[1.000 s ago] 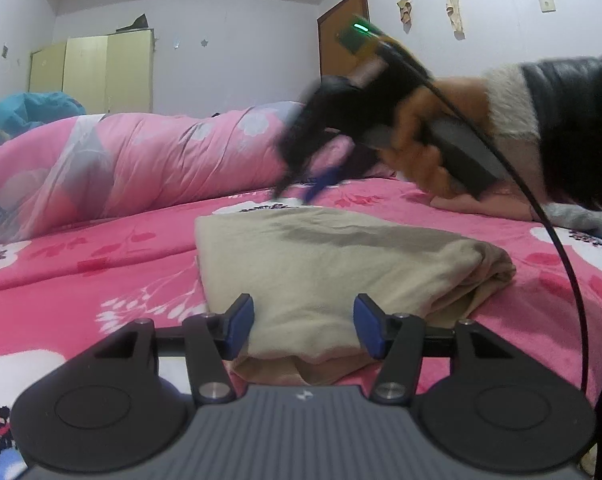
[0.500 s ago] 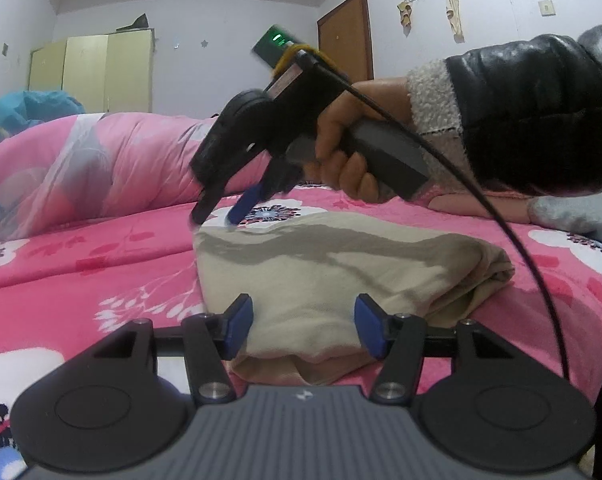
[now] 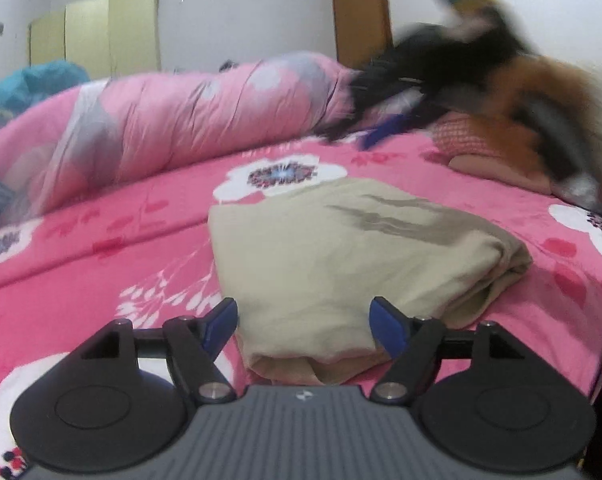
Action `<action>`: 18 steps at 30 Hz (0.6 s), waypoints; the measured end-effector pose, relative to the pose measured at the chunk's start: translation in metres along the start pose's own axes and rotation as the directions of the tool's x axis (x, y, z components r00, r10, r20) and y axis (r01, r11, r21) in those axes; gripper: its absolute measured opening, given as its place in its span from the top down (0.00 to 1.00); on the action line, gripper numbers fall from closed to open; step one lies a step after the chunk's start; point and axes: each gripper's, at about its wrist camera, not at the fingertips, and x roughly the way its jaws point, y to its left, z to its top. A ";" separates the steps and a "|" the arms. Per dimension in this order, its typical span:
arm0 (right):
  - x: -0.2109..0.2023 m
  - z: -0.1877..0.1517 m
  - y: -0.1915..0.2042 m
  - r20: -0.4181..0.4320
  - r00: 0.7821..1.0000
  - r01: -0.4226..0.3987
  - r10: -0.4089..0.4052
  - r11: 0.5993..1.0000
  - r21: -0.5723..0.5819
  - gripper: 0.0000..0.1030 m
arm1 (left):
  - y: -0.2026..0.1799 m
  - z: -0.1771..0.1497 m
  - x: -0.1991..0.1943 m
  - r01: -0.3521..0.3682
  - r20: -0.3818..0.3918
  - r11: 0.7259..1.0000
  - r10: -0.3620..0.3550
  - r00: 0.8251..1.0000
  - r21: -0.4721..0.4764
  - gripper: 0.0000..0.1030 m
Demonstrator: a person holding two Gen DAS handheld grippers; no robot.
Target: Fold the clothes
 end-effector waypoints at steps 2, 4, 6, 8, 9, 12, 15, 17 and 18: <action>-0.011 -0.021 -0.010 0.001 1.000 0.011 -0.011 1.000 0.000 0.56 | 0.001 0.011 0.001 -0.015 -0.050 1.000 0.014 0.999 -0.014 0.26; -0.013 -0.044 -0.021 -0.028 0.999 0.035 -0.034 0.999 0.007 0.56 | 0.003 0.018 0.005 -0.025 -0.105 0.999 0.021 0.994 -0.042 0.24; -0.011 -0.064 -0.030 -0.048 0.996 0.072 -0.071 0.997 0.010 0.58 | 0.005 0.023 0.009 -0.033 -0.155 0.997 0.021 0.988 -0.069 0.23; -0.020 -0.075 -0.030 -0.018 0.996 0.086 -0.086 0.996 -0.001 0.57 | 0.005 0.026 0.010 -0.049 -0.189 0.996 0.033 0.981 -0.081 0.20; -0.027 -0.078 -0.027 0.009 0.996 0.086 -0.086 0.996 -0.009 0.57 | 0.004 0.027 0.011 -0.060 -0.198 0.995 0.043 0.979 -0.078 0.20; -0.054 -0.087 -0.015 0.093 0.994 0.058 -0.053 0.997 -0.058 0.57 | -0.001 0.031 0.012 -0.089 -0.219 0.994 0.074 0.973 -0.062 0.18; -0.068 -0.102 -0.005 0.112 0.994 0.027 -0.011 0.990 -0.136 0.56 | -0.005 0.035 0.015 -0.110 -0.229 0.993 0.099 0.968 -0.034 0.17; -0.061 -0.117 -0.003 0.064 0.998 0.028 -0.016 0.981 -0.190 0.56 | -0.007 0.036 0.016 -0.119 -0.238 0.993 0.110 0.965 -0.025 0.17; -0.058 -0.121 -0.002 0.059 0.998 0.047 -0.036 0.978 -0.201 0.56 | -0.009 0.037 0.017 -0.123 -0.242 0.992 0.115 0.963 -0.020 0.17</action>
